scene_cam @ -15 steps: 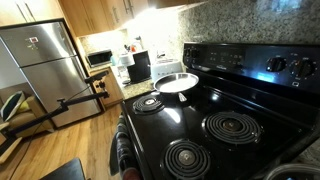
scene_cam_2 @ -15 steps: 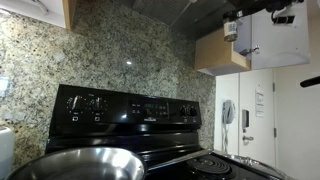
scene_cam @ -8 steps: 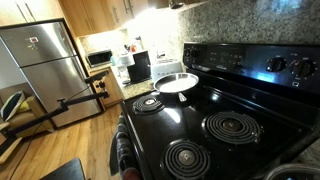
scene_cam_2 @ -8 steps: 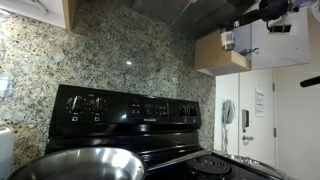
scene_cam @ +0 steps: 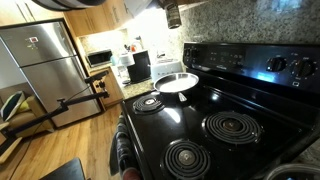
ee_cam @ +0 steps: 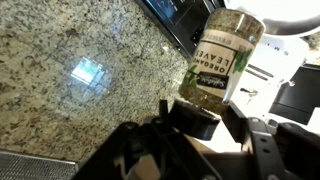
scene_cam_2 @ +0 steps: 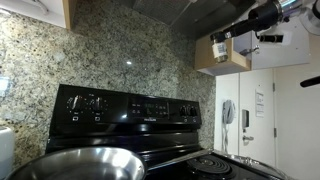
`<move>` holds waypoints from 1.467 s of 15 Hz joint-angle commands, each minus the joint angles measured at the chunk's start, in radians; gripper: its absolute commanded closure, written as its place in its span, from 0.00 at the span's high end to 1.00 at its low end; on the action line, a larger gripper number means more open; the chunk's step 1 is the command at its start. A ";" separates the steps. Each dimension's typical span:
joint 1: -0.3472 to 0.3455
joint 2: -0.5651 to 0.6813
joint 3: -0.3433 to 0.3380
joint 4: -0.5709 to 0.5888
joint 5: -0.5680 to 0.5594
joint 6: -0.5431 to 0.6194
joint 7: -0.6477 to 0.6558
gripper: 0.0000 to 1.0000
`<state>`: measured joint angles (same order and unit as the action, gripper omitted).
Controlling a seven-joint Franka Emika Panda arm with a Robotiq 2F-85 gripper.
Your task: Take the object from the top unit and put it on the stove
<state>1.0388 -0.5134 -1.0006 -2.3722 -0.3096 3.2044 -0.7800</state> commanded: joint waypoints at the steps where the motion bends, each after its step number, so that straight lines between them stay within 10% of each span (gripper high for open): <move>1: 0.060 0.047 -0.047 0.049 0.018 -0.031 -0.022 0.32; 5: 0.128 0.042 -0.091 0.070 0.019 -0.044 -0.025 0.32; 6: 0.089 0.035 -0.068 0.029 0.014 -0.010 -0.008 0.57; 22: 0.107 0.035 -0.078 0.042 0.014 -0.013 -0.009 0.57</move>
<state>1.1507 -0.4816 -1.0849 -2.3292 -0.3084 3.1909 -0.7800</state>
